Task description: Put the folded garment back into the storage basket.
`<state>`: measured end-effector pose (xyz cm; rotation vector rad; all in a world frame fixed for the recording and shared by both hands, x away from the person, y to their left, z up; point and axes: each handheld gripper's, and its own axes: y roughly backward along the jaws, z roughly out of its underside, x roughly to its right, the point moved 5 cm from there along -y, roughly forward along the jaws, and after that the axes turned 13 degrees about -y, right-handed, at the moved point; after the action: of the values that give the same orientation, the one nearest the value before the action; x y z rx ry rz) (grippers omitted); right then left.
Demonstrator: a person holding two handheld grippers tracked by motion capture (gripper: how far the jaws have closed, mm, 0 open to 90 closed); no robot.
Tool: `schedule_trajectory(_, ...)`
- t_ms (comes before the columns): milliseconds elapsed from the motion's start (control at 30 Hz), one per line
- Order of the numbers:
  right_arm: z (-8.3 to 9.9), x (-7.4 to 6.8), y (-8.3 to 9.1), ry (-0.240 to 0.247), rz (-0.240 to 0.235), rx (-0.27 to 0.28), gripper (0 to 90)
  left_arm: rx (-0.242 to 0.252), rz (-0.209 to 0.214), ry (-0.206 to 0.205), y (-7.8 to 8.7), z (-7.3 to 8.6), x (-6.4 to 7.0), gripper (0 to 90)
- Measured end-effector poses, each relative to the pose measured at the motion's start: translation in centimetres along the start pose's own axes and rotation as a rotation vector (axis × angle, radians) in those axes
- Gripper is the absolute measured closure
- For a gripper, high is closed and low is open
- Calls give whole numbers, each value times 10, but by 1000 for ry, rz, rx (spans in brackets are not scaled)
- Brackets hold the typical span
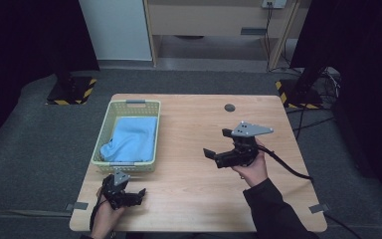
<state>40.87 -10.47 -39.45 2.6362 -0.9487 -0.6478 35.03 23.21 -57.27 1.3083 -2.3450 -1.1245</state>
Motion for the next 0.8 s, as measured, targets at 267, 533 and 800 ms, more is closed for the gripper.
schedule_trajectory(267,26,10,6,-21,6,-5,9,0,0,0,0,0,0,0)
schedule_trajectory(533,51,24,7,-49,17,-33,6,0,0,0,0,0,0,0)
schedule_trajectory(800,66,36,9,-65,35,-51,5,0,0,0,0,0,0,0)
